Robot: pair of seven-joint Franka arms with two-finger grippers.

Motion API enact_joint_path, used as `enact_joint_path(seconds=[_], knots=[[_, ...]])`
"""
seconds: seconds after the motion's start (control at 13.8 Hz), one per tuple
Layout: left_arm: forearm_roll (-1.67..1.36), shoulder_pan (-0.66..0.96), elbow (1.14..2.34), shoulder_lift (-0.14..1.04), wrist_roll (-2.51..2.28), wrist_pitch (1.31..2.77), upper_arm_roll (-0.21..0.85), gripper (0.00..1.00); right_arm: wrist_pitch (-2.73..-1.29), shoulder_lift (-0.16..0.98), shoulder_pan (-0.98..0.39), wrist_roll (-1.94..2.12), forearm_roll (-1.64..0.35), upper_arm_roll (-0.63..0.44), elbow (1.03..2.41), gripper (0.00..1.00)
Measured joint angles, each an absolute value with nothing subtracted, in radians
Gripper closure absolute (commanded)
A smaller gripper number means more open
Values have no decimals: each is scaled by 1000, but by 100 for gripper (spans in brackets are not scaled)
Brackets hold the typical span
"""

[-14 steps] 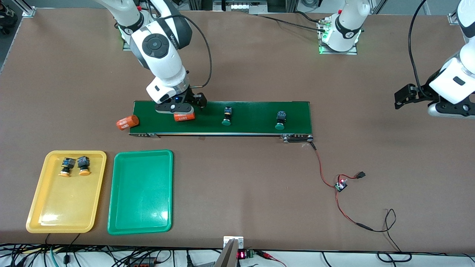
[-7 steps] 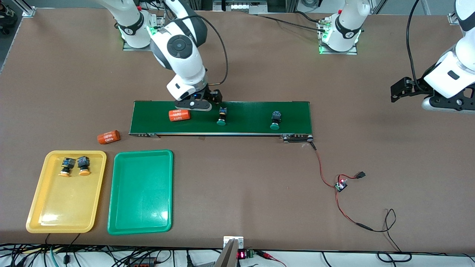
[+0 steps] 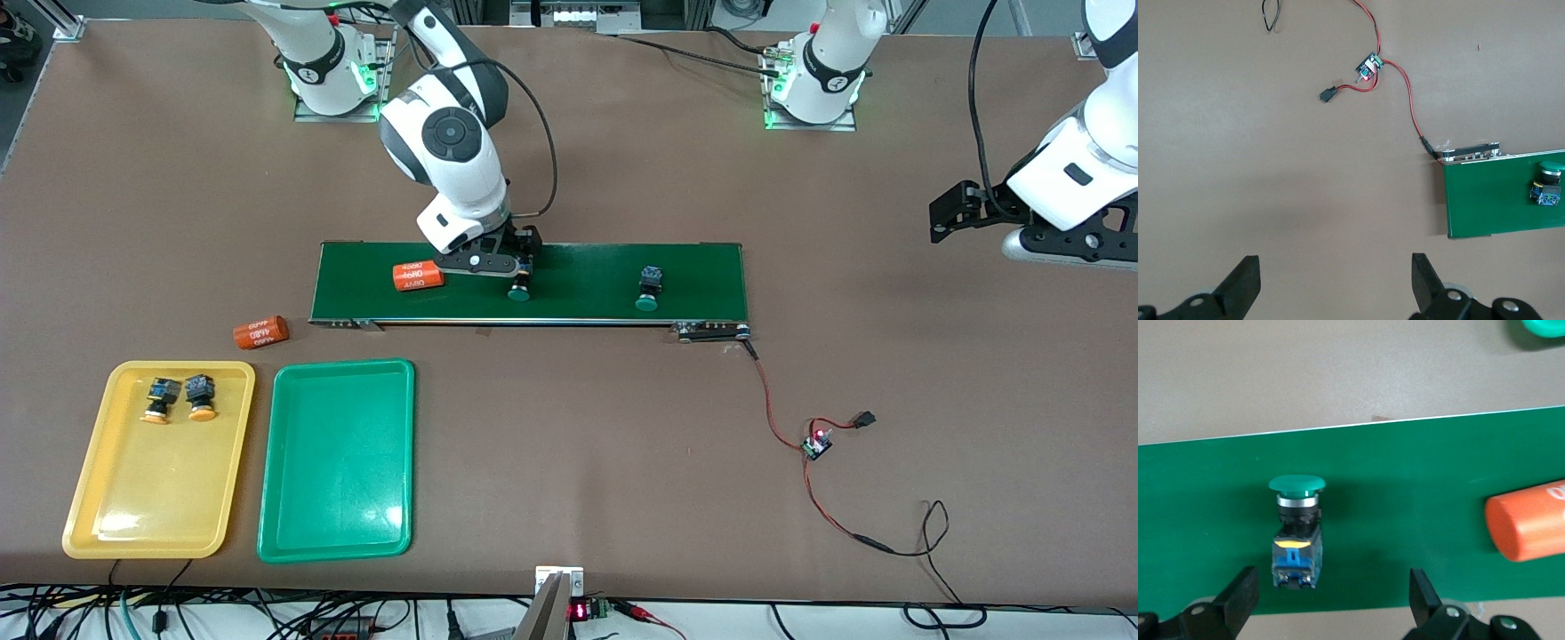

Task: Sort buttons by color to trays
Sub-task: 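Grasp the first green-cap button on the conveyor with the right gripper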

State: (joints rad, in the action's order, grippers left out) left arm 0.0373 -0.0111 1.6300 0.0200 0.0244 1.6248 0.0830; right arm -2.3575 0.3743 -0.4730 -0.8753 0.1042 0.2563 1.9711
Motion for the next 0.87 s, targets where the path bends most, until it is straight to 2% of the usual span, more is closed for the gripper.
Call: enact_joint_path(seconds=[0.51,0.58,0.87], knots=[[37,-15,1620,22,24,1625,81,0,-2383,410,-473,-917,106,250,1965,0],[37,-15,1617,23,24,1625,81,0,-2388,420,-473,-918,110,249,1965,4],[37,-15,1614,26,24,1625,81,0,-2415,466,-470,-919,159,238,1964,73]])
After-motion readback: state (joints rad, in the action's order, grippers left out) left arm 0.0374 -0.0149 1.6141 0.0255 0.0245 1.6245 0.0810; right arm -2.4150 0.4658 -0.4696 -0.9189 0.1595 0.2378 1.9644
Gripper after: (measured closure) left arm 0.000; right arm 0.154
